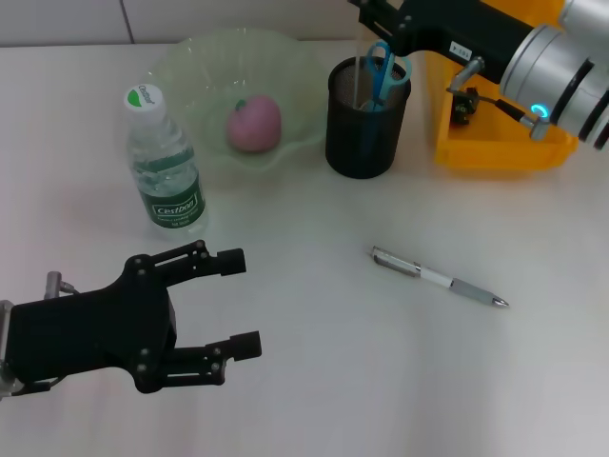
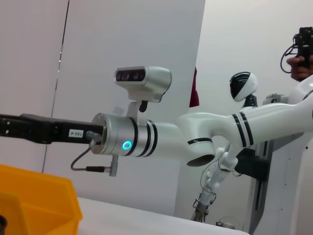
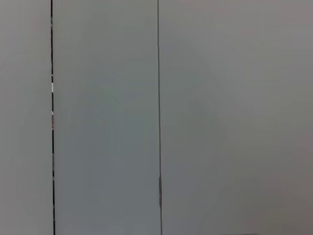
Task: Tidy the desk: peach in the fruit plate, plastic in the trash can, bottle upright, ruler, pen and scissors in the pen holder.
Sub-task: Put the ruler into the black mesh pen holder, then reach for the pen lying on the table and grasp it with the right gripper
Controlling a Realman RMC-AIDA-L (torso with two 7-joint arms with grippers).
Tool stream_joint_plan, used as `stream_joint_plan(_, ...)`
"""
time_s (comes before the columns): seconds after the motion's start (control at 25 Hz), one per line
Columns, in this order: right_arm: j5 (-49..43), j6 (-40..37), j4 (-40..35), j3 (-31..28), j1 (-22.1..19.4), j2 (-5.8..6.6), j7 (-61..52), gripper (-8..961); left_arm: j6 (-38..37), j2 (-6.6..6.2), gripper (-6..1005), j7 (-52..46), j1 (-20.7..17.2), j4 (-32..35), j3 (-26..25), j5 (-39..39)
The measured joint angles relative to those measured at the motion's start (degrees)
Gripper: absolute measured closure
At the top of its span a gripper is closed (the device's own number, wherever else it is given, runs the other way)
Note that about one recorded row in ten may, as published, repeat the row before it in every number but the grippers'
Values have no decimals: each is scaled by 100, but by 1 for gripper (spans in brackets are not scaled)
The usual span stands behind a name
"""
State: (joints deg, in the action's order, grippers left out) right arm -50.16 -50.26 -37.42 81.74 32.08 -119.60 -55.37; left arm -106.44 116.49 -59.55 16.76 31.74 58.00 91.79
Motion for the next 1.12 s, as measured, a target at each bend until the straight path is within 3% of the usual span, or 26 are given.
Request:
stream_joint_plan(0.32, 45, 7, 288, 11, 107, 0, -30, 456, -42, -5, 161, 3, -15, 3, 0, 12)
stream_joint_plan(0.68, 45, -90, 198, -2, -57, 31, -303, 438, -65, -15, 161, 13, -42, 8, 0, 28)
stream_joint_plan(0.76, 21, -199, 70, -1, -149, 33, -435, 393, -66, -18, 162, 14, -42, 8, 0, 28)
stream_joint_plan(0.96, -226, -412, -1010, -14, -688, 47, -1112, 292, -71, -28, 162, 14, -41, 8, 1, 26)
stream_joint_plan(1.0, -763, -445, -1804, -137, -965, 47, -1779, 282, -74, -29, 162, 14, -36, 8, 1, 28)
stream_joint_plan(1.04, -763, -445, -1804, -137, -965, 47, -1779, 272, -74, -29, 162, 14, -36, 8, 1, 28)
stream_joint_plan(1.12, -1554, -500, -2529, -353, -1089, 40, -2685, 252, -74, -29, 162, 14, -31, 8, 2, 28)
